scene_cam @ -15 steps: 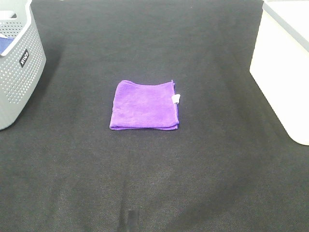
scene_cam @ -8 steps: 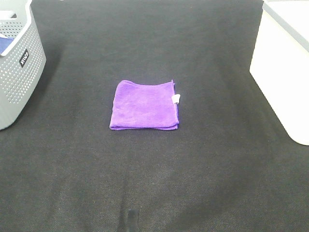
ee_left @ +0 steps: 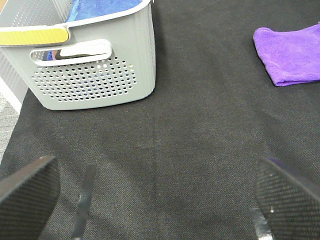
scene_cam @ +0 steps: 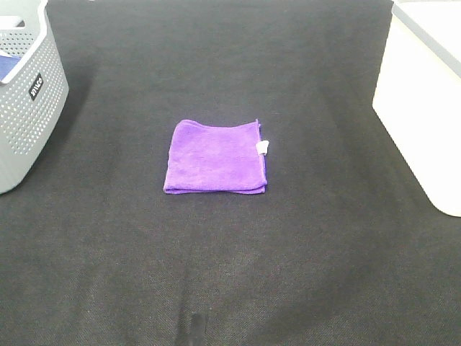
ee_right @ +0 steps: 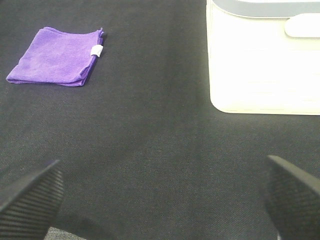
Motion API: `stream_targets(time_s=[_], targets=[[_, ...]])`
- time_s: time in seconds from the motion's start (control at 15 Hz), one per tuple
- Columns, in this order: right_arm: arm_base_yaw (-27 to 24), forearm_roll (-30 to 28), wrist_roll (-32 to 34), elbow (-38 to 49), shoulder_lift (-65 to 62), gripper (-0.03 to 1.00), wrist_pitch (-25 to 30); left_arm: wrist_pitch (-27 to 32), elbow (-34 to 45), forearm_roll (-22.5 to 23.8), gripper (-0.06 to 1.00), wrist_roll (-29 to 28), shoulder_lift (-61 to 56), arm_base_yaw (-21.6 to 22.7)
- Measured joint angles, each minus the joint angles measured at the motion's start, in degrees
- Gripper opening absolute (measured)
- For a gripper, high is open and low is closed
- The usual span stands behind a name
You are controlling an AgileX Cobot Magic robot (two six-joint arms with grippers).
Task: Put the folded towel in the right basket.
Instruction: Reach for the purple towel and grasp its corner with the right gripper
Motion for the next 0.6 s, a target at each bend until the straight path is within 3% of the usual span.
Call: stream_targets(time_s=[0.4,0.6], targets=[[0.0,0.0,0.0,-1.15,1.72,0.98,0.11,0.0,0.0,0.0,0.99,0.0,0.0,0.0],[0.0,2.52,0.0,-11.52,19.54,0.98,3.5,0.0,0.0,0.0,0.99,0.0,0.0,0.0]])
